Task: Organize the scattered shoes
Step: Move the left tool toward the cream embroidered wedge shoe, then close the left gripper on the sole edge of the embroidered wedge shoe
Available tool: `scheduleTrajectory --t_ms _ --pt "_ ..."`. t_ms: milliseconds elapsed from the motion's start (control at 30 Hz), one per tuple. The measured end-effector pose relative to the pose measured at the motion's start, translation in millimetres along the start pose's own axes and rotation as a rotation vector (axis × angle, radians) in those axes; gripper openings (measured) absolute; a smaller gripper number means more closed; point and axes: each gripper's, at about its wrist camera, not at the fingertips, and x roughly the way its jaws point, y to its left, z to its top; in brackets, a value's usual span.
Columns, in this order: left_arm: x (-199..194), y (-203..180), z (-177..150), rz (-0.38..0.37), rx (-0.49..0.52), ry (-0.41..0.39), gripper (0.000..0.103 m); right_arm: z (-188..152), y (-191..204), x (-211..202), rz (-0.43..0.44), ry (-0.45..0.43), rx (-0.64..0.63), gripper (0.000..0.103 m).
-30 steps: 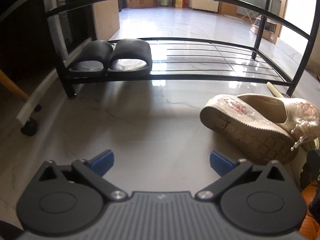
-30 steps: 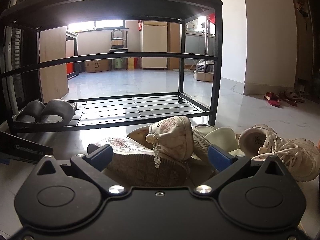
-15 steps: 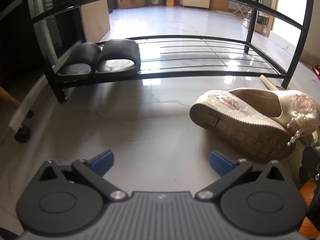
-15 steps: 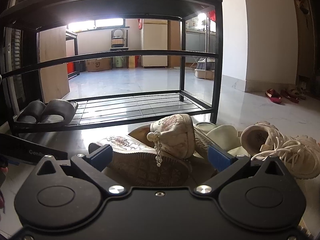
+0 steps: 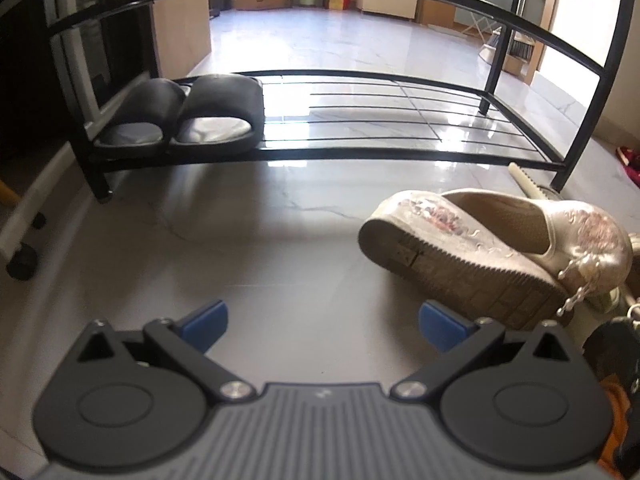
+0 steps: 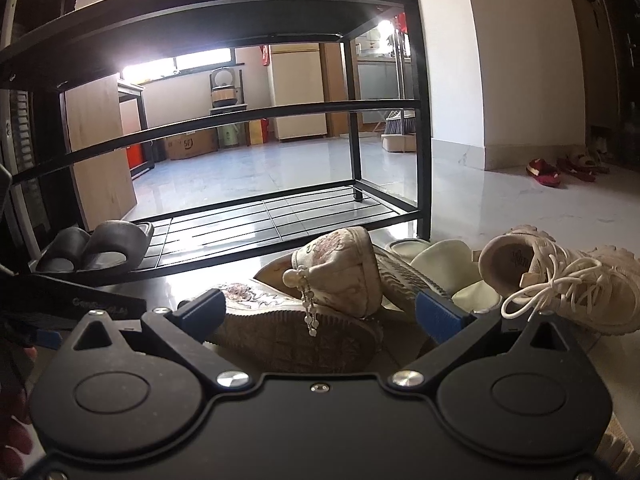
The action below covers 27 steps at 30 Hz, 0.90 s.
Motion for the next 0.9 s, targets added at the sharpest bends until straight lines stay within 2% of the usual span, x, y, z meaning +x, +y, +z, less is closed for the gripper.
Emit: scheduleTrajectory --t_ms 400,633,767,900 --pt "31 -19 28 -0.062 -0.001 0.028 0.102 0 -4 2 0.017 0.002 0.040 0.103" --pt "38 -46 42 -0.135 0.104 0.007 0.102 0 -7 3 0.027 0.003 0.064 0.103" --pt "40 -59 44 -0.186 0.138 0.008 0.102 0 -8 4 0.032 0.004 0.078 0.103" --pt "40 -67 43 -0.206 0.161 0.003 0.102 0 -10 5 0.038 0.005 0.091 0.103"
